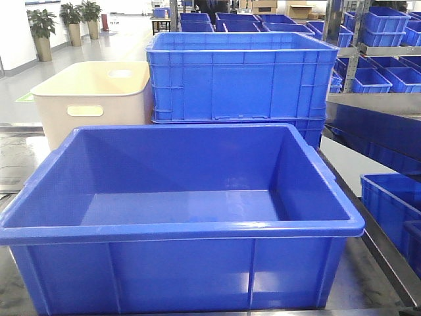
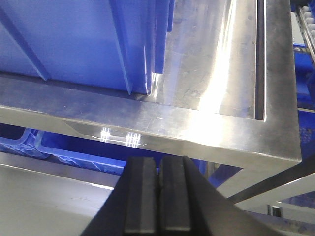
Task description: Pick red and yellow blocks into blue bin
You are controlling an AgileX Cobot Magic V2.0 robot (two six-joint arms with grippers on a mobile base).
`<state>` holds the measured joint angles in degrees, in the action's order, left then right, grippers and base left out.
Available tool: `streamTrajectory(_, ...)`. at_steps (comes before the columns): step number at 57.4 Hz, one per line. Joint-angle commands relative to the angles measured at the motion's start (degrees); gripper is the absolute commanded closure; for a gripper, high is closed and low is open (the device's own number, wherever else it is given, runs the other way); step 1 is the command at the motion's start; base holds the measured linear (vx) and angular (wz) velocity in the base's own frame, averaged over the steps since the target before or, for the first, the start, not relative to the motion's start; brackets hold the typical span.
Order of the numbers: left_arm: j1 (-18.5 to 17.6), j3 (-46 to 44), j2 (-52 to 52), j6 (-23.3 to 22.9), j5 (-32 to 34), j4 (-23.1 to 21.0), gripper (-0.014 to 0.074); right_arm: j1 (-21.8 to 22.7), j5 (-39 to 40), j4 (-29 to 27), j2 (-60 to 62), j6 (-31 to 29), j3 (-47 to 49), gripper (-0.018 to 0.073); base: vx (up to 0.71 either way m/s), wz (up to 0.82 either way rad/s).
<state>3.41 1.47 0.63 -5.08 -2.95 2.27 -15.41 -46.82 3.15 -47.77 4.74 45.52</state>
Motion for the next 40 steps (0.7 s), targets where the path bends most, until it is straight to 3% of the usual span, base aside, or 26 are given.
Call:
streamTrajectory(1,-0.45,-0.92,1.09,0.09,4.96,-0.03,0.0603,0.01,3.51,0.95,0.54,-0.11,1.62,0.0569,0.0,0.0)
streamTrajectory(40,-1.06,-0.92,0.97,0.09,4.91,-0.03,0.0603,0.01,3.27,0.95,0.54,-0.11,1.62,0.0569,0.0,0.0)
